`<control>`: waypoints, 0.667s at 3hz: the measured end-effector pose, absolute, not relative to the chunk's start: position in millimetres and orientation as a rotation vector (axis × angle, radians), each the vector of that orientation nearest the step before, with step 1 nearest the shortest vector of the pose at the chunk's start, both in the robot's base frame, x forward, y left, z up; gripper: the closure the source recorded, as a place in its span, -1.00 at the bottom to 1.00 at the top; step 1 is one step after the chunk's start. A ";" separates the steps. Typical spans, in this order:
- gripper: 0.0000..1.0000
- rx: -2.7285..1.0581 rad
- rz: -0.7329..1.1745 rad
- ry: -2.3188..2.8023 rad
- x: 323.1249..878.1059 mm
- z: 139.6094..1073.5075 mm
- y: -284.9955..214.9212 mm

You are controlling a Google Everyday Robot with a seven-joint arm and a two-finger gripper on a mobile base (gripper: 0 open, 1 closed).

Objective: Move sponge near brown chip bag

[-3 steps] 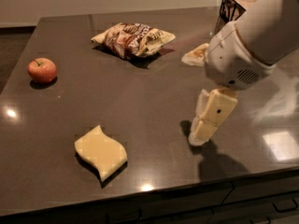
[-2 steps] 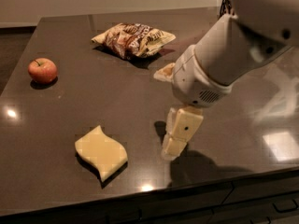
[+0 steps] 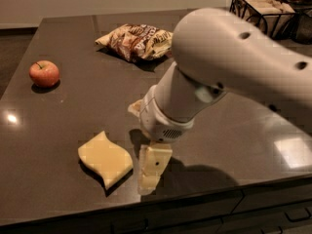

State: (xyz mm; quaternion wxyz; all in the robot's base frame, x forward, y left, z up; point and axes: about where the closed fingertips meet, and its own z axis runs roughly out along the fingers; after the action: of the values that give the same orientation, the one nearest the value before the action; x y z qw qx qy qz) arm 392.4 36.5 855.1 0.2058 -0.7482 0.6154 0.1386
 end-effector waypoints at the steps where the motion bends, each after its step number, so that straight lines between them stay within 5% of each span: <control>1: -1.00 -2.122 0.398 1.710 384.6 835.8 52.9; 2: -0.72 -2.139 0.414 1.732 383.9 825.9 62.9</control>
Offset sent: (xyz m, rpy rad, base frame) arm -0.0052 0.0360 -0.0400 -0.0533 0.0878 0.0128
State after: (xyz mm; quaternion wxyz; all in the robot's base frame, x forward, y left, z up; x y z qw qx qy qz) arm 383.9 62.9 825.9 0.1782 -0.7562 0.6124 0.1463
